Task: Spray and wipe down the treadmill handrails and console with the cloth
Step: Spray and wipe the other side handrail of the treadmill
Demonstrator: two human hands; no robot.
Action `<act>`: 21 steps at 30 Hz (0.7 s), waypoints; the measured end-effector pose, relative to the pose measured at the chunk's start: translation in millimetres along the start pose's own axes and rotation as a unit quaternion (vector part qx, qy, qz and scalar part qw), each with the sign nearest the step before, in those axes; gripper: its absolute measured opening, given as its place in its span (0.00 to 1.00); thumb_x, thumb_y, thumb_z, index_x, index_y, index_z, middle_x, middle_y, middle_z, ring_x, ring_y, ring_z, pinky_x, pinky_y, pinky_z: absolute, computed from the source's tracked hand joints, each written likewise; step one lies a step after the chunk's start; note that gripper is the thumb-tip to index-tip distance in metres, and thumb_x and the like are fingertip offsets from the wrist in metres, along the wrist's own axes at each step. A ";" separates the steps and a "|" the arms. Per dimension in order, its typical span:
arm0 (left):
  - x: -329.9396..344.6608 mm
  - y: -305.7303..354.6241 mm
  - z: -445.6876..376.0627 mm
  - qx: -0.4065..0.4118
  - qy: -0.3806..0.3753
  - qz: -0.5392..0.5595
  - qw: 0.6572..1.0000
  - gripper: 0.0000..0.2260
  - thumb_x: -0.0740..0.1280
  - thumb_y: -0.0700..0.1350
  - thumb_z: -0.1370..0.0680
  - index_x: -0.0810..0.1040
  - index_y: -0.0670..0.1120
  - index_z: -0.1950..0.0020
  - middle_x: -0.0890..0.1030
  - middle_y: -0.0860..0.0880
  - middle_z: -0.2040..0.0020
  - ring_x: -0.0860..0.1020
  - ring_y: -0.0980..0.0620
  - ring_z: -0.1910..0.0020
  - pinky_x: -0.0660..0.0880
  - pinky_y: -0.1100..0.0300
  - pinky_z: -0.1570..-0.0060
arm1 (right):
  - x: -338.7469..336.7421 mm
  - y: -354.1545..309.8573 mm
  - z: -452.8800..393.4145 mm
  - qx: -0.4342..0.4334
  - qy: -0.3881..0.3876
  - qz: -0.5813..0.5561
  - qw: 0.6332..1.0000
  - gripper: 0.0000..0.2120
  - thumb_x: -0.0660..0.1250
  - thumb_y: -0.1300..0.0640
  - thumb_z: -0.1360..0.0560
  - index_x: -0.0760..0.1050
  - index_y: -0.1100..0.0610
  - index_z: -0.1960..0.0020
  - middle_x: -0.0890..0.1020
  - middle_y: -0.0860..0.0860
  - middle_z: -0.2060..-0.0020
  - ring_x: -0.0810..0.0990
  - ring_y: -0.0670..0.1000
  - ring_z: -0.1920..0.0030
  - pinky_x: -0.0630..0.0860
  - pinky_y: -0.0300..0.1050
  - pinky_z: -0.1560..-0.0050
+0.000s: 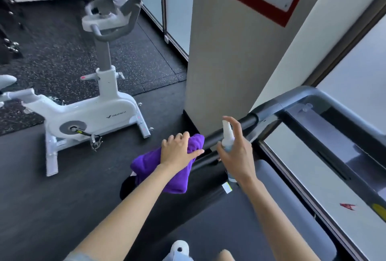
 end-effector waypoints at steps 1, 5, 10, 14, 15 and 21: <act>-0.8 -7.6 0.2 -0.002 -0.026 0.018 1.000 0.33 0.57 0.73 0.30 0.69 0.49 0.39 0.77 0.49 0.42 0.74 0.45 0.41 0.68 0.50 0.43 | -2.3 4.6 -7.6 -0.008 -0.003 -0.002 1.000 0.31 0.65 0.65 0.30 0.62 0.38 0.36 0.69 0.46 0.73 0.70 0.48 0.72 0.73 0.49 0.69; 3.5 -39.4 16.4 -0.064 -0.074 0.026 0.995 0.44 0.51 0.82 0.42 0.67 0.61 0.32 0.77 0.52 0.42 0.75 0.46 0.41 0.67 0.47 0.42 | -1.9 22.5 -40.1 -0.035 -0.041 -0.023 0.998 0.30 0.66 0.64 0.30 0.63 0.39 0.35 0.71 0.45 0.73 0.71 0.47 0.71 0.71 0.46 0.68; 9.5 -17.3 15.8 -0.112 0.052 0.006 0.992 0.36 0.47 0.78 0.34 0.74 0.59 0.39 0.78 0.56 0.52 0.78 0.51 0.51 0.67 0.56 0.57 | -2.0 32.7 -73.6 -0.110 -0.112 -0.059 0.986 0.31 0.67 0.65 0.30 0.64 0.42 0.34 0.72 0.43 0.71 0.71 0.48 0.71 0.70 0.43 0.67; 17.2 42.9 -19.3 -0.152 0.069 0.015 0.986 0.32 0.51 0.76 0.30 0.75 0.57 0.39 0.77 0.53 0.50 0.76 0.49 0.50 0.66 0.54 0.51 | -22.7 49.1 -102.5 -0.170 -0.152 -0.072 0.971 0.30 0.67 0.65 0.31 0.64 0.42 0.35 0.69 0.42 0.74 0.69 0.46 0.73 0.66 0.40 0.70; 20.3 62.9 -31.1 -0.158 0.072 0.020 0.985 0.32 0.52 0.75 0.30 0.75 0.56 0.39 0.77 0.52 0.50 0.75 0.48 0.50 0.66 0.53 0.49 | -29.4 53.8 -108.9 -0.174 -0.155 -0.073 0.970 0.30 0.67 0.64 0.31 0.64 0.41 0.36 0.70 0.43 0.74 0.69 0.46 0.73 0.66 0.39 0.71; 27.5 126.0 -66.6 -0.157 0.124 0.017 0.980 0.30 0.55 0.73 0.30 0.78 0.53 0.43 0.77 0.50 0.52 0.76 0.46 0.52 0.66 0.52 0.49 | -64.1 81.1 -138.2 -0.207 -0.156 -0.102 0.961 0.32 0.70 0.66 0.31 0.64 0.40 0.36 0.76 0.36 0.60 0.72 0.46 0.68 0.68 0.32 0.68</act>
Point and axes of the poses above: each hand's wrist, its own z-axis away from the middle knuckle, its own x-axis out of the palm, y = z × x, the point moved 3 cm from there along -z, towards the middle knuckle
